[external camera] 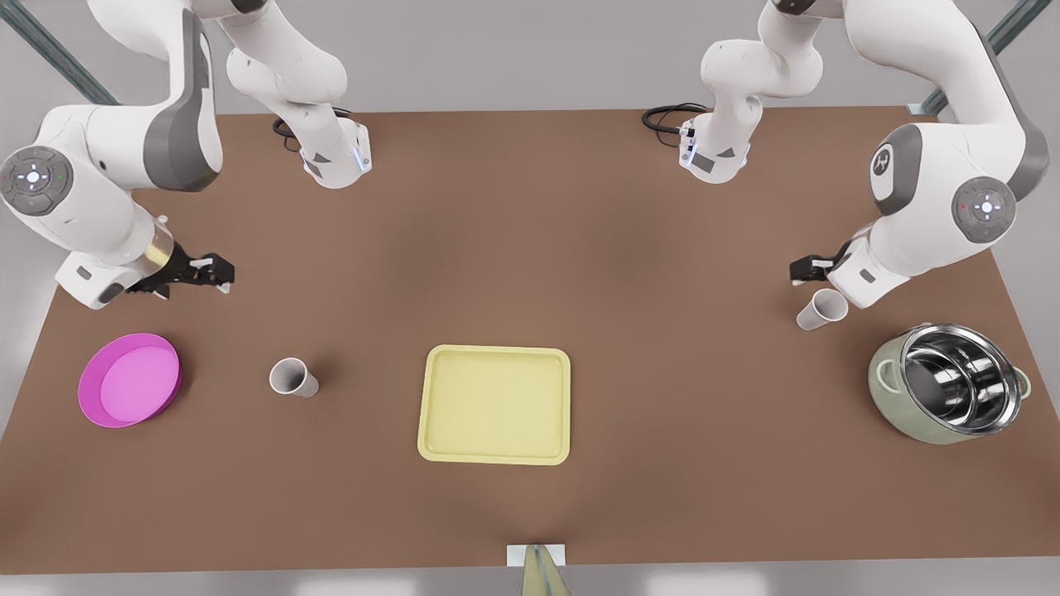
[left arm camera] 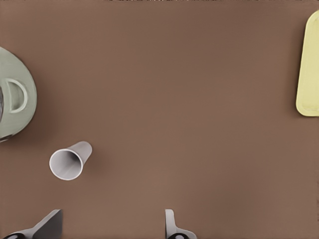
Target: Use both arms to respectively pick up the white IKEA cups from the middle-left and middle-right positions, then place the white IKEA cups onto the middle-middle tray, ensuring that the cups remain upright and do not tip over
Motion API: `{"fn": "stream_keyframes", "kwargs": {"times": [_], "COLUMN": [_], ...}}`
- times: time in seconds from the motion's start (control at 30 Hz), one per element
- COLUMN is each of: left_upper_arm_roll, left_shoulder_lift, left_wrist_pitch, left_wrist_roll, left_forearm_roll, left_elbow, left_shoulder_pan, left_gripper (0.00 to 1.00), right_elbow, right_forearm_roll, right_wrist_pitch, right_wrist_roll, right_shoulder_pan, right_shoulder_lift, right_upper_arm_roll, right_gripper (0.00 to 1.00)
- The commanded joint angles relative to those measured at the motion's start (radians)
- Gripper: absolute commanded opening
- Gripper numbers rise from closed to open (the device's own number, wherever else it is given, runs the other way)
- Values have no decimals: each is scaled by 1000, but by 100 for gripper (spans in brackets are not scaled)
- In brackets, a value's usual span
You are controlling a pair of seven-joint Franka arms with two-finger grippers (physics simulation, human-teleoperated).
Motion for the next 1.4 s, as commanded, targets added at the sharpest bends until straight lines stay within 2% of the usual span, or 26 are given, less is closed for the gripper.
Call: {"fn": "stream_keyframes", "kwargs": {"times": [0.0,0.07,0.13,0.23,0.33,0.4,0.5,0.57,0.77,0.8,0.83,0.9,1.1,1.17,1.23,1.27,1.3,1.33,1.37], "left_upper_arm_roll": [1,5,62,100,174,212,217,217,217,217,217,215,212,212,211,211,205,125,36], "left_shoulder_lift": [0,0,35,104,133,136,136,149,199,199,199,199,196,175,169,167,143,149,178], "left_wrist_pitch": [15,26,303,538,641,739,810,814,865,864,857,841,799,765,764,764,693,559,479], "left_wrist_roll": [6,6,30,245,351,395,398,398,398,398,398,395,400,398,398,397,343,260,101], "left_forearm_roll": [-1,-5,-19,-22,-65,-65,-74,-90,-104,-113,-113,-128,-168,-168,-168,-168,-170,-170,-168], "left_elbow": [1,-10,-195,-303,-375,-469,-573,-587,-622,-628,-630,-630,-625,-619,-607,-602,-541,-412,-283], "left_shoulder_pan": [0,3,61,190,219,225,228,227,234,234,234,234,224,219,210,205,155,156,150], "left_gripper": [100,100,100,100,100,100,100,100,100,85,61,45,36,24,21,21,21,21,21], "right_elbow": [1,-1,6,-8,-96,-136,-160,-217,-245,-245,-245,-245,-271,-269,-268,-268,-266,-260,-257], "right_forearm_roll": [3,5,-3,0,2,3,8,9,38,40,40,40,38,38,38,37,35,35,35], "right_wrist_pitch": [22,22,43,176,363,403,534,627,678,683,683,683,681,689,706,706,710,710,709], "right_wrist_roll": [-52,-52,-52,-51,-51,-51,-52,-52,-52,-52,-52,-52,-63,-64,-64,-66,-67,-69,-70], "right_shoulder_pan": [-13,-14,-14,-19,-51,-68,-76,-85,-86,-88,-86,-88,-99,-99,-100,-102,-102,-102,-102], "right_shoulder_lift": [2,26,152,338,372,366,390,393,427,433,438,454,476,493,508,507,507,508,508], "right_upper_arm_roll": [0,-3,-4,-6,-7,-6,-6,-6,-4,-4,-4,-4,-6,-6,-6,-6,-6,-6,-6], "right_gripper": [100,100,100,100,100,100,100,100,100,100,100,100,100,100,100,98,69,55,48]}}
